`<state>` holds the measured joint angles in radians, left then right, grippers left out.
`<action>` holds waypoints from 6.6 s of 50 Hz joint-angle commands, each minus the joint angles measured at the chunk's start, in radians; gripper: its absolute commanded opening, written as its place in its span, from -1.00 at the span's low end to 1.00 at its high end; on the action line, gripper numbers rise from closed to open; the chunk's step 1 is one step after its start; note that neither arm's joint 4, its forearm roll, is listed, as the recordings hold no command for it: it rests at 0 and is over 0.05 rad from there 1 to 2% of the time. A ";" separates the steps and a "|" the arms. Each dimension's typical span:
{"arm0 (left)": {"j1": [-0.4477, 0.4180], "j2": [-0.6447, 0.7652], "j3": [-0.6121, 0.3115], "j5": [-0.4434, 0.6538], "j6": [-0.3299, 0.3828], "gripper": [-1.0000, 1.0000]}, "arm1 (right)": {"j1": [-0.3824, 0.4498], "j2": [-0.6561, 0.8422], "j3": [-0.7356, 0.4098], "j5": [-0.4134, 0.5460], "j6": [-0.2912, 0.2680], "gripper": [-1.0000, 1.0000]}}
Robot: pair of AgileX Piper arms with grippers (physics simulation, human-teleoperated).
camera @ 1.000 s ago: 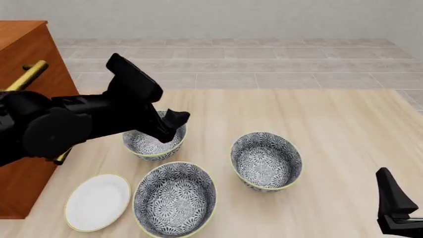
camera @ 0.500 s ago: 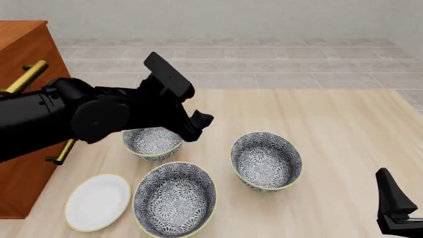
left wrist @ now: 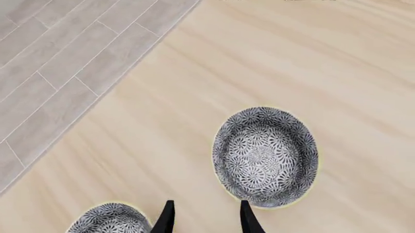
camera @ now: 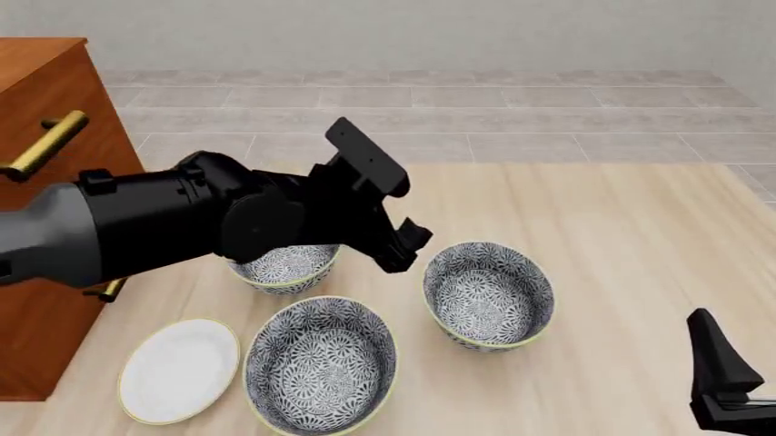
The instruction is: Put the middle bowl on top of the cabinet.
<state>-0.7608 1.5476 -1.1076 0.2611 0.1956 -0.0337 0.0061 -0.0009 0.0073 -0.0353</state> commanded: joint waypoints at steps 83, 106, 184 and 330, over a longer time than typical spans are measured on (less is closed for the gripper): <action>-0.048 0.327 -0.127 -0.099 -0.200 1.00 | 0.013 0.017 0.000 0.014 0.011 1.00; -0.059 0.391 -0.119 -0.144 -0.226 1.00 | 0.018 -0.005 0.001 0.043 0.017 1.00; -0.026 0.503 -0.104 -0.224 -0.258 -1.00 | 0.004 -0.006 0.001 0.048 0.017 1.00; 0.202 -0.334 -0.005 0.037 -0.365 -1.00 | -0.009 -0.006 0.001 0.033 0.001 1.00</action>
<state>-0.6025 1.2563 -1.0834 0.2557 -0.1677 -0.0427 0.0006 -0.0001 0.0418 -0.0340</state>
